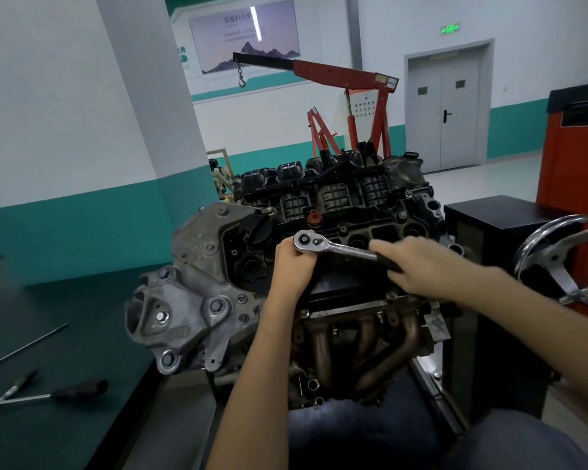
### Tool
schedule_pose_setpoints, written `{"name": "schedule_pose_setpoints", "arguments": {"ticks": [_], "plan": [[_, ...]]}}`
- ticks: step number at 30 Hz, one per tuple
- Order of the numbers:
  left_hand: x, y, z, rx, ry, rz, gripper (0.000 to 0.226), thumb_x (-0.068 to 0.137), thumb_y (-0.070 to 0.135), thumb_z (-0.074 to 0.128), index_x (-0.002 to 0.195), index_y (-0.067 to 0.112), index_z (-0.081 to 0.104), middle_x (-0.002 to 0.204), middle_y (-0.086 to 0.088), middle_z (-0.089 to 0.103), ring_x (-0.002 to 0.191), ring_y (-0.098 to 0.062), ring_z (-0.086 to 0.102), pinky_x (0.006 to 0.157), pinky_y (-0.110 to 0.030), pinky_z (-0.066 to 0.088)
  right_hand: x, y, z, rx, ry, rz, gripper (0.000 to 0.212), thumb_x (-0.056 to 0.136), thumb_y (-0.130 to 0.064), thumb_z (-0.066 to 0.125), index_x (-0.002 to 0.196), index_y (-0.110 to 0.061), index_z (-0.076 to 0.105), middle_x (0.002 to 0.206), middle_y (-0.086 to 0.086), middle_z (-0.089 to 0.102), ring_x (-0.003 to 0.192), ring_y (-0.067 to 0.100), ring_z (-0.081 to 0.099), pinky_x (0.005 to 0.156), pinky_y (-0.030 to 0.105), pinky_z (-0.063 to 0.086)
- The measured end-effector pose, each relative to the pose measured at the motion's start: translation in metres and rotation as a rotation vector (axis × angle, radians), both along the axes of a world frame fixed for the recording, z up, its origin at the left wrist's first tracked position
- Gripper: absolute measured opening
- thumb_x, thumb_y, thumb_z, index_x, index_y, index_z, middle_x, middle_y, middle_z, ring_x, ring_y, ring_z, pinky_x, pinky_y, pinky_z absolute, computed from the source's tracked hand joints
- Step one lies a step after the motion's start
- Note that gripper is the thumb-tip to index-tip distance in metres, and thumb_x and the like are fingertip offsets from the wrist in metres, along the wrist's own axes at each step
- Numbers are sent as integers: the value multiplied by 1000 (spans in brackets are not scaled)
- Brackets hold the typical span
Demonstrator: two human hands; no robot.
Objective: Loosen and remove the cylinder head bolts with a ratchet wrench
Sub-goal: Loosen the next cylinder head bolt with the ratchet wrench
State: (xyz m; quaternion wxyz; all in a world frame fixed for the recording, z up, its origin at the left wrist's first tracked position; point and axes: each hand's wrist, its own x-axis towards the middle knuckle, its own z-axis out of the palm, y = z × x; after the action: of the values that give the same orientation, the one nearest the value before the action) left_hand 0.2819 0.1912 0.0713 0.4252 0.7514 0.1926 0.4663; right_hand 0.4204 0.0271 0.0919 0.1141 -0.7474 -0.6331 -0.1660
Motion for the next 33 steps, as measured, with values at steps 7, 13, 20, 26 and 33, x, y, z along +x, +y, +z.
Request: {"name": "schedule_pose_setpoints", "arguments": {"ticks": [7,13,20,26,33], "plan": [[2,-11,-13,-114,-173,51,37,94,13,60,61,16,43,60,0,43,64,-13,40,63,-29,34,-55,-3,-48,180,337,-42,28,84,-19,56,107,-23,40,75,3,54,77,32,61,60,32,41],[8,-8,-10,-117,-132,123,41,94,17,59,65,6,32,67,-9,34,69,-17,36,57,-26,30,-144,34,-94,362,900,51,30,84,-6,51,111,-12,39,77,8,57,69,25,59,63,38,52],[0,-2,-8,-21,-70,-26,43,86,19,59,49,31,42,53,15,38,60,-8,36,62,-27,33,-43,-6,-39,48,438,54,36,84,-14,57,115,-25,42,74,0,49,59,18,53,54,31,48],[0,-5,-8,-23,-116,7,34,85,10,55,61,32,65,67,10,60,75,-9,53,73,-28,43,-3,1,10,23,-136,-25,31,89,-22,52,116,-26,37,87,0,58,79,25,59,62,30,37],[10,-14,-7,-90,-149,116,46,94,9,58,60,19,29,64,-6,32,66,-16,31,61,-30,26,-108,14,-90,341,757,-6,33,83,-14,57,112,-18,42,70,-1,53,69,27,60,60,37,48]]}}
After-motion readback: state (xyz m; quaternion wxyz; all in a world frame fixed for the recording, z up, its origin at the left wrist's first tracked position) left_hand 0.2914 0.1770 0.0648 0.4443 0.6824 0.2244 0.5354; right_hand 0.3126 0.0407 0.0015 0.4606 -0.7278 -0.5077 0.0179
